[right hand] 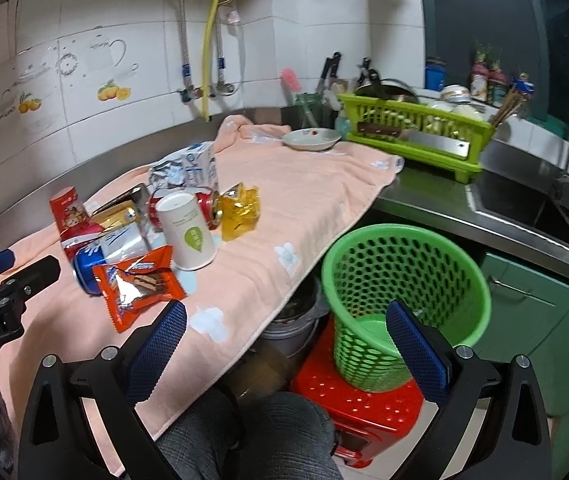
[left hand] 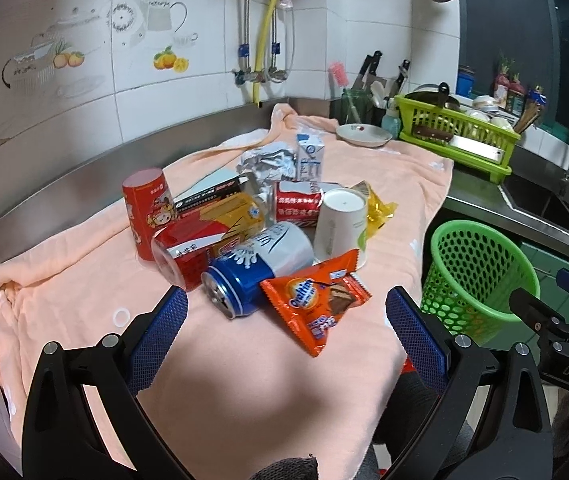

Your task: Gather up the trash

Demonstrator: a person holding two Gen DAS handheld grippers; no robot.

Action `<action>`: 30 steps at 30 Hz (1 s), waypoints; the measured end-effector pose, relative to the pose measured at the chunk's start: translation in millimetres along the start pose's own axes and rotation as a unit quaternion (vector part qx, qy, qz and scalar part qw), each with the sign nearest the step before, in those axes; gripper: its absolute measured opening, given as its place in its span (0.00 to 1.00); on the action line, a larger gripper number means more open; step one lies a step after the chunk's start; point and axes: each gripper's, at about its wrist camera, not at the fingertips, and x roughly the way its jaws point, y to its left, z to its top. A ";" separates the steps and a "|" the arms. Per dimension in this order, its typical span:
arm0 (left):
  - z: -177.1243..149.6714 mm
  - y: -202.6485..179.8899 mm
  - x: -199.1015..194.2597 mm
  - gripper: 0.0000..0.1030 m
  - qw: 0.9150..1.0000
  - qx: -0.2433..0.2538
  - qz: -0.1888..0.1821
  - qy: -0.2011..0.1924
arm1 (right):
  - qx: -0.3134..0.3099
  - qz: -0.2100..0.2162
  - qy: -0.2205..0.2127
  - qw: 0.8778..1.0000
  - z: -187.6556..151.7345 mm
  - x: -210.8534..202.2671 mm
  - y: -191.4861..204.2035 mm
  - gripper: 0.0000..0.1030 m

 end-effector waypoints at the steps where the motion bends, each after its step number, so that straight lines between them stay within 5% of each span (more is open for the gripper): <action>1: 0.5 1.6 2.0 0.95 1.000 0.000 0.002 0.003 | -0.002 0.003 0.002 1.000 0.2 1.9 0.8 0.94; 17: 3.4 18.0 34.9 0.95 0.998 0.005 0.014 0.059 | -0.061 0.088 0.044 0.993 16.3 43.5 28.3 0.94; 30: 13.0 52.1 56.5 0.95 0.996 -0.003 0.035 0.082 | -0.091 0.178 0.096 0.975 24.0 86.8 65.5 0.94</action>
